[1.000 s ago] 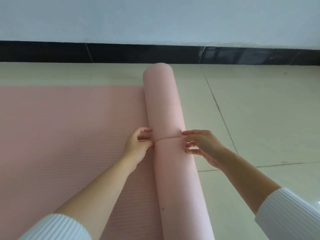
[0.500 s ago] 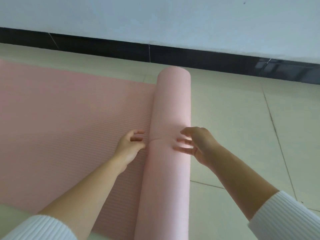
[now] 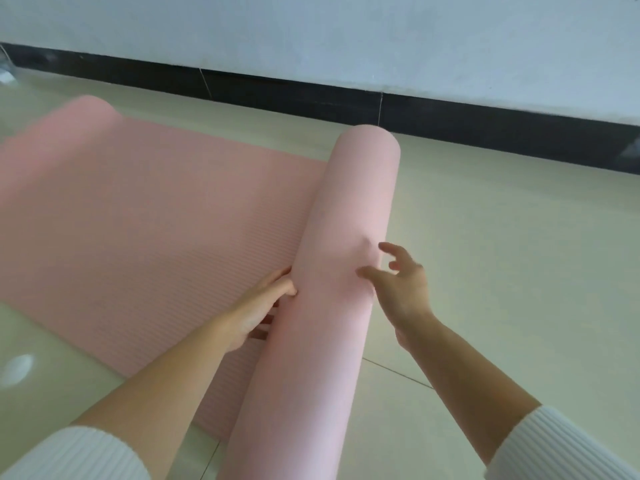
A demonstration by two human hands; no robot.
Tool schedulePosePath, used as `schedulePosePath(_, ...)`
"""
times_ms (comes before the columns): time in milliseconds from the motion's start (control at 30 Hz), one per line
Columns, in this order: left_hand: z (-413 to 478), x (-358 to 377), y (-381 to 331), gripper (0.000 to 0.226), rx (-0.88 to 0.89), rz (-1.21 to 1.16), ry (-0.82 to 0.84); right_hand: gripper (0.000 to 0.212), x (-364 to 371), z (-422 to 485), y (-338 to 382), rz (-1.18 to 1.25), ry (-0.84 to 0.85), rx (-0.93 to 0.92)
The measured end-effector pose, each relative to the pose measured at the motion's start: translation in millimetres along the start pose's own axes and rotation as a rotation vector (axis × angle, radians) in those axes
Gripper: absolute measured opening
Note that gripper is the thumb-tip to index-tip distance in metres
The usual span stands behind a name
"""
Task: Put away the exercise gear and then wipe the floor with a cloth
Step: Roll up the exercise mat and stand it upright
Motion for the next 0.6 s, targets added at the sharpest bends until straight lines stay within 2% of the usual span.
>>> schedulePosePath(100, -1, 9, 4, 0.034, -0.019, -0.018, 0.059, 0.058, 6, -6, -21, 0.05, 0.173, 0.123)
schedulePosePath(267, 1, 28, -13, 0.038, 0.046, 0.01, 0.106, 0.051, -12, -2, -28, 0.216, 0.273, 0.167)
schedulePosePath(467, -6, 83, -43, 0.037, 0.183, 0.13, 0.237, 0.039, -71, -10, -41, 0.282, 0.26, 0.217)
schedulePosePath(600, -16, 135, -55, 0.044, 0.22, 0.179, 0.364, 0.043, -122, -27, -59, 0.331, 0.21, 0.254)
Point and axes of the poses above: each hand's wrist, its own z-axis towards the middle knuckle, its own x-axis out of the palm, y = z × x, the point moved 6 cm from there along z, towards the middle knuckle, and after that the axes turned 6 degrees about y, right-handed, at the moved point
